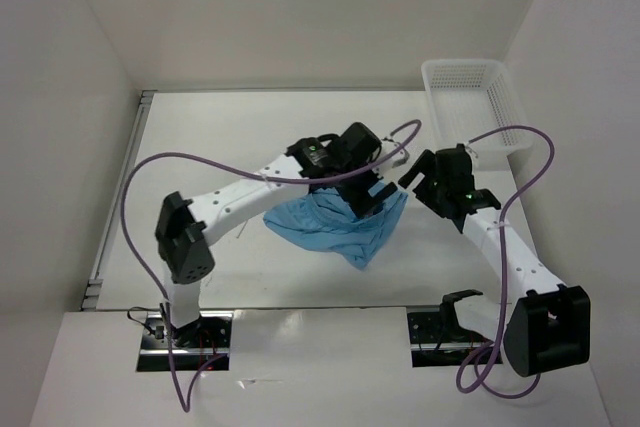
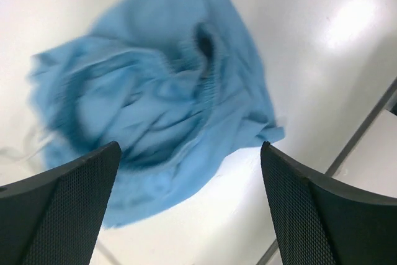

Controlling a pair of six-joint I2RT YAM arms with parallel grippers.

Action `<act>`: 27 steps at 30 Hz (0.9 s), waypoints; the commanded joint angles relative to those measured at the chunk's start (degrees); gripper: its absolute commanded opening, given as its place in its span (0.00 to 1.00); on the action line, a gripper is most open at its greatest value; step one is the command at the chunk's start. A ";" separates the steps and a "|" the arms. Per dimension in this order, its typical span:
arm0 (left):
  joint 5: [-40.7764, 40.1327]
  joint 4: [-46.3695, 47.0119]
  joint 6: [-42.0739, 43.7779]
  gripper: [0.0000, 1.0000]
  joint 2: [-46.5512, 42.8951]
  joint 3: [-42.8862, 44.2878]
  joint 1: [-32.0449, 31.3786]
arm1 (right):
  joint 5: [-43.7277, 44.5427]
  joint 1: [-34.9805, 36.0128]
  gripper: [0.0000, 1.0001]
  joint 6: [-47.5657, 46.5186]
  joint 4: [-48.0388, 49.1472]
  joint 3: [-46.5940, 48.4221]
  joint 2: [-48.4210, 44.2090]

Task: Fold and stack the shorts
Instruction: Fold the shorts

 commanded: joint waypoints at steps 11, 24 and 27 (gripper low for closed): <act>-18.62 -0.79 0.23 1.00 -30.38 -21.52 28.26 | 2.62 27.91 0.90 -5.58 1.14 25.41 19.87; -1.40 5.90 0.23 1.00 -40.08 -41.23 55.27 | 14.73 36.36 0.75 -3.65 -5.01 47.93 49.60; -0.70 5.90 0.23 1.00 -40.08 -41.85 56.59 | 16.49 36.36 0.71 -1.81 -7.99 50.75 53.46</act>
